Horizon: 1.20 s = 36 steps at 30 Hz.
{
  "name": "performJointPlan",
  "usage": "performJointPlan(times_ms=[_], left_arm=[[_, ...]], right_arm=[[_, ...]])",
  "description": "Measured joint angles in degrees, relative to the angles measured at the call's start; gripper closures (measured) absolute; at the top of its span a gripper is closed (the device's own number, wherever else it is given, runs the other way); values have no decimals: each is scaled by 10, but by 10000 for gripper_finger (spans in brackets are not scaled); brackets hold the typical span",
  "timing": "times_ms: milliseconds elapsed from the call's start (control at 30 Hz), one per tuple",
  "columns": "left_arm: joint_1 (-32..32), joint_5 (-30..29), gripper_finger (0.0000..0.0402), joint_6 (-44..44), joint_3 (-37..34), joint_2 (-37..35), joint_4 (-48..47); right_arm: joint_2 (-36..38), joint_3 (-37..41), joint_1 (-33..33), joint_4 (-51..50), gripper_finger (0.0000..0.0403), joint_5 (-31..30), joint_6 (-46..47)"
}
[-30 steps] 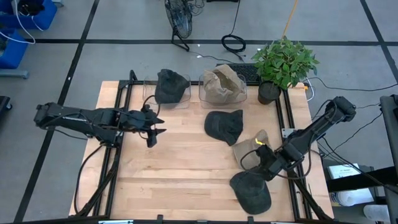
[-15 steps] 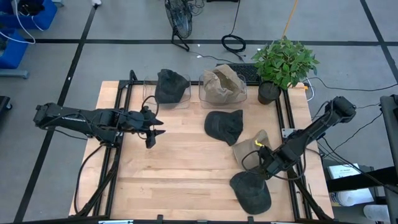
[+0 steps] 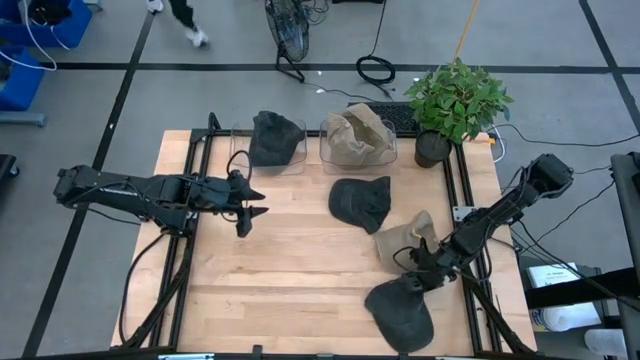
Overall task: Pick & Place hat
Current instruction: Put the black cap into the left transparent bin
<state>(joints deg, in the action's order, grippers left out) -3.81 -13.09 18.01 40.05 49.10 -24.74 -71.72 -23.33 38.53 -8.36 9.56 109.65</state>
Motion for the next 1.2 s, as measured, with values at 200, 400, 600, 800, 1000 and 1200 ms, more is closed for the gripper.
performJointPlan(times_ms=[200,400,600,800,1000,1200], left_arm=[[0,-1,215,16,0,0,12],[0,-20,216,17,0,0,15],[0,-20,216,16,0,0,31],[0,-20,216,11,0,0,57],[0,-21,216,15,0,0,70],[-2,-23,216,-12,0,0,122]], right_arm=[[8,-7,-2,75,379,-57,-46],[23,-70,-9,54,391,-177,-122],[36,-170,-30,-119,391,-270,-181],[36,-273,-64,-283,391,-424,-243],[35,-335,-119,-280,391,-589,-373],[16,-366,-195,-114,391,-607,-584]])
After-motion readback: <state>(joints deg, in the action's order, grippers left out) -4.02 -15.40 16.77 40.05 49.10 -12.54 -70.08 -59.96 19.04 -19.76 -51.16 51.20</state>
